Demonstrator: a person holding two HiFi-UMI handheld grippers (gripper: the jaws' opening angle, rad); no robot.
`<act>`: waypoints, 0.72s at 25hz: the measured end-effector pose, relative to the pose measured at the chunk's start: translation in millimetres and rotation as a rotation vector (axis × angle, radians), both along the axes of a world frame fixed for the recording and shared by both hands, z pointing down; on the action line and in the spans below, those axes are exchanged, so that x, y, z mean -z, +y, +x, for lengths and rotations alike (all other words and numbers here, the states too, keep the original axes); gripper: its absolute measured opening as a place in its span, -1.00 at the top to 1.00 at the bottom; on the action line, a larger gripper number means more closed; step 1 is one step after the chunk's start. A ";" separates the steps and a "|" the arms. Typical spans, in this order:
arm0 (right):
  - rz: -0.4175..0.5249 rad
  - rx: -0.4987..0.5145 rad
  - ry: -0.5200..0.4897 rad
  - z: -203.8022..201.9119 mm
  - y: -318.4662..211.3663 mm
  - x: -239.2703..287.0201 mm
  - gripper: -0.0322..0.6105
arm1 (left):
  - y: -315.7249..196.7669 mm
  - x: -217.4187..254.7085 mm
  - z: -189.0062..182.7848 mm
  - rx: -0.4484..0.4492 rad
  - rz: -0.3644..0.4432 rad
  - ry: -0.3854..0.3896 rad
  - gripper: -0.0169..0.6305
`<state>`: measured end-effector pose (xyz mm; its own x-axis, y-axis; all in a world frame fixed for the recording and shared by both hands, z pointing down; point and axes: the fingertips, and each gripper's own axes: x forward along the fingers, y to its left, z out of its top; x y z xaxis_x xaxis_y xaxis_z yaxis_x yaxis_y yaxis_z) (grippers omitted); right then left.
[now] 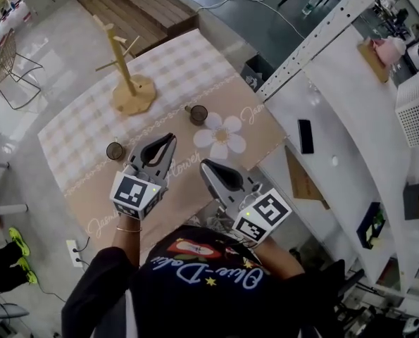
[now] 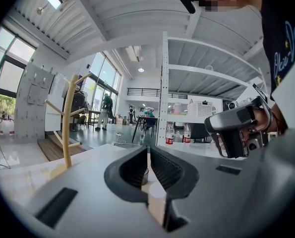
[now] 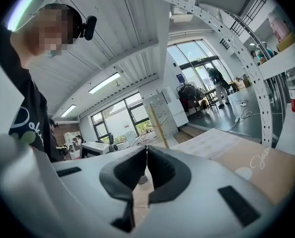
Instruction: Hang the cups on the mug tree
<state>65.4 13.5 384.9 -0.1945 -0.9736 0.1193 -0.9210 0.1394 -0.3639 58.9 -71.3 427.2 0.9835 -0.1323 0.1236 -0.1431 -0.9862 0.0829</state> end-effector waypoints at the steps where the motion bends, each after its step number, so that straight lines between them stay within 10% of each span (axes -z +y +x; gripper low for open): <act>1: 0.000 -0.002 -0.002 -1.6 -0.9 0.2 0.87 | -1.0 -0.7 -1.1 -0.002 -0.002 -0.002 0.92; 18: 0.001 0.044 0.013 2.5 -11.8 5.6 0.87 | -12.4 2.0 -2.8 0.044 0.013 0.001 0.92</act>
